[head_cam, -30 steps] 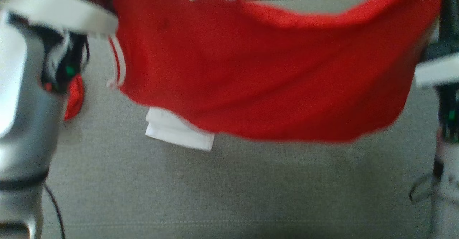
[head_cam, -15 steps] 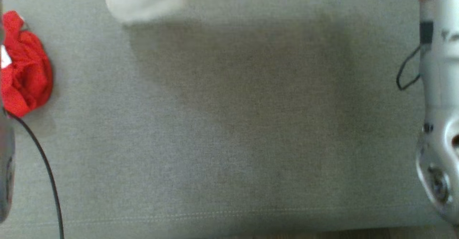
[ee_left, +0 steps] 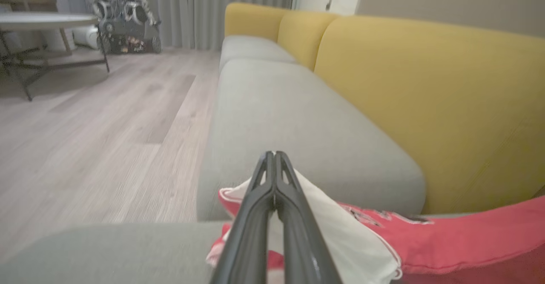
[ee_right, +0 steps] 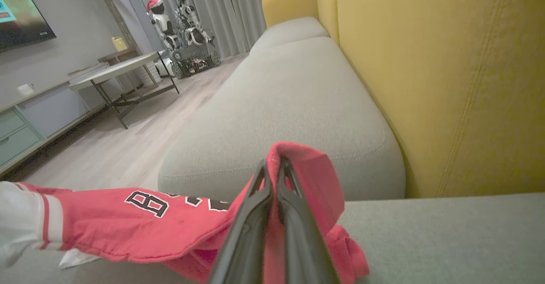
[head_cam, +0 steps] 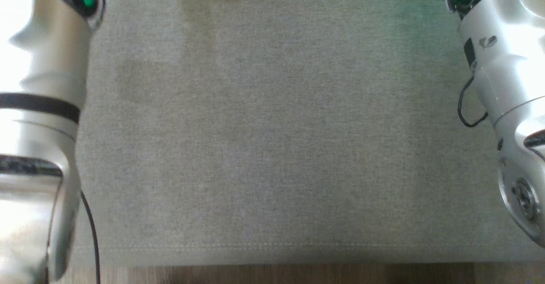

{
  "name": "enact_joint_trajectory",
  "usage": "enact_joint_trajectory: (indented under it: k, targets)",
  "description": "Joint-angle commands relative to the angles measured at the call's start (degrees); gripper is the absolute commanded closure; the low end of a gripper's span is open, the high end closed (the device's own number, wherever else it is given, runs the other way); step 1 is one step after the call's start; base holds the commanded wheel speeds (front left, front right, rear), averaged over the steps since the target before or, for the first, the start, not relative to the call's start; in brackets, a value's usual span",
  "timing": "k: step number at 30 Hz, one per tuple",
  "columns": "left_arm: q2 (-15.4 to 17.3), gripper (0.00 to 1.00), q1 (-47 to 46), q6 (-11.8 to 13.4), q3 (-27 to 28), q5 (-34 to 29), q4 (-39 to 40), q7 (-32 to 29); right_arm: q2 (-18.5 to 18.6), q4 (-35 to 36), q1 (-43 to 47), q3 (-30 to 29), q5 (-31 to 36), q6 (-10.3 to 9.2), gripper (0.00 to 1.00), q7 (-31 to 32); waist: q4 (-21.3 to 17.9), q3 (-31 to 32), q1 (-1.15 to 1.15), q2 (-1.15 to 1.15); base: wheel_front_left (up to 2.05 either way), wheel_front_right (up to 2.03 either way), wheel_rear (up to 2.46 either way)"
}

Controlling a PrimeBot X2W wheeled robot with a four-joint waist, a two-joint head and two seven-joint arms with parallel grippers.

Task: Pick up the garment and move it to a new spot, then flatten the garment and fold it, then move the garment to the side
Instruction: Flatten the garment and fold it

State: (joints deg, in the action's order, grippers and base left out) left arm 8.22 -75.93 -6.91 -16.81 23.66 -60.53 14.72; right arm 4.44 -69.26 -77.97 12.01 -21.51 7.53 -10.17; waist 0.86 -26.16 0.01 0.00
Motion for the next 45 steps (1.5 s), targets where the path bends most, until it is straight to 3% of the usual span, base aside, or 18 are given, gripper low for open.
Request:
enact_joint_trajectory:
  k: [1,6,13,25,32,37,41,45]
  targets:
    - [2.1,1.0,-0.9,-0.2,0.7,0.4,-0.1,0.3,-1.4,0.1,-0.7,0.5,0.1,-0.04,1.0,-0.7,0.8,-0.9,-0.01,0.0,0.0,0.0,0.0]
    - [1.6,1.0,2.3,-0.5,-0.3,1.3,-4.5,0.3,-1.1,-2.8,1.0,1.4,0.1,-0.04,1.0,-0.4,1.1,-0.8,-0.01,0.0,0.0,0.0,0.0]
    - [2.4,1.0,6.7,-0.6,-1.7,1.7,-2.9,0.3,-0.7,-3.6,4.5,3.7,0.5,-0.04,1.0,-1.4,1.0,1.4,-0.01,0.0,0.0,0.0,0.0]
    - [4.1,1.0,38.7,1.3,6.0,-0.2,20.8,0.3,1.9,1.5,30.2,8.1,-2.0,-0.04,1.0,-4.7,1.8,15.3,-0.01,0.0,0.0,0.0,0.0]
    - [4.8,1.0,59.9,4.7,6.9,-1.3,38.5,-0.2,4.6,12.2,45.9,7.4,-3.9,-0.04,1.0,-4.8,1.5,20.5,-0.01,0.0,0.0,0.0,0.0]
    - [5.9,1.0,73.3,9.1,7.3,-1.2,53.8,-4.7,6.9,21.9,57.9,3.2,-3.7,-0.04,1.0,-3.3,1.8,23.5,-0.01,0.0,0.0,0.0,0.0]
    - [7.1,1.0,82.3,12.6,8.2,-1.2,64.7,-9.1,7.1,33.2,68.6,-2.7,-1.4,-0.04,1.0,1.6,2.2,25.7,-0.01,0.0,0.0,0.0,0.0]
    - [7.9,1.0,88.9,15.4,8.6,-1.4,72.6,-13.3,4.2,48.2,80.2,-9.7,2.6,-0.04,1.0,9.4,2.6,27.3,-0.01,0.0,0.0,0.0,0.0]
